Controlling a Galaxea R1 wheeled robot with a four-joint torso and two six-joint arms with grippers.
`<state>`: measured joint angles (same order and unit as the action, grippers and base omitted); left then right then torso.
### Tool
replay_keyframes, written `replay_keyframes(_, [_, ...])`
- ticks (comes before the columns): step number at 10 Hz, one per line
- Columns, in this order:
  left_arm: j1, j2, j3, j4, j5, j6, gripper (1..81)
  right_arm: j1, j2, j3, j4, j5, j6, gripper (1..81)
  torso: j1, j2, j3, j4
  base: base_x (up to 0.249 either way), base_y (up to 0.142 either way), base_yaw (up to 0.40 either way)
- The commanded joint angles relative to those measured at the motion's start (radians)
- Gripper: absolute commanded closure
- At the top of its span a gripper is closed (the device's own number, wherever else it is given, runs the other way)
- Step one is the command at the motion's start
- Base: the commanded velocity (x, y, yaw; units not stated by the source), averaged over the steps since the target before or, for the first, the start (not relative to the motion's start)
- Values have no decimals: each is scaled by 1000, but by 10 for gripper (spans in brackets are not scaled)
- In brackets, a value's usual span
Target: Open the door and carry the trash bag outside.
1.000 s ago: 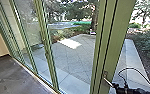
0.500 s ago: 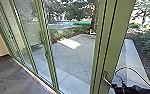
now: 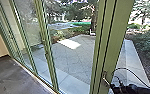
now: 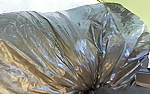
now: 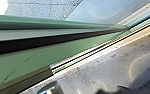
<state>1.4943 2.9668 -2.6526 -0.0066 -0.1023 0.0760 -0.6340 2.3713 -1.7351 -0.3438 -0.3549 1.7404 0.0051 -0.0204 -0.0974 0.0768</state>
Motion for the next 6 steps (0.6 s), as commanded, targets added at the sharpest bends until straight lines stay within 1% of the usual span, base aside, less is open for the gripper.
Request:
replay_keyframes(1, [-35, -11, 0, -6, 49, 1, 811, -48, 78, 53, 17, -282, -29, 10, 0, 0, 0, 0, 0, 0, 0])
replay_keyframes(2, [-35, -9, 0, -6, 50, 1, 811, -48, 74, 54, 17, -262, -29, 10, 0, 0, -20, 0, 0, 0, 0])
replay_keyframes(3, [-33, -11, 0, -6, 49, 1, 811, -48, 70, 56, 17, -243, -29, 10, 0, 0, -74, 0, 0, 0, 0])
replay_keyframes(4, [-32, -14, 0, -6, 50, 1, 811, -42, 61, 63, 17, -213, -29, 10, -1, -1, -91, 0, 0, 0, 0])
replay_keyframes(5, [-32, -15, 0, -7, 50, -1, 811, -36, 55, 68, 17, -210, -29, 10, -2, -2, -116, 0, 0, 0, 0])
replay_keyframes(6, [-32, -15, 0, -7, 50, -1, 811, -30, 47, 74, 17, -210, -28, 10, -3, -2, -60, 0, 0, 0, 0])
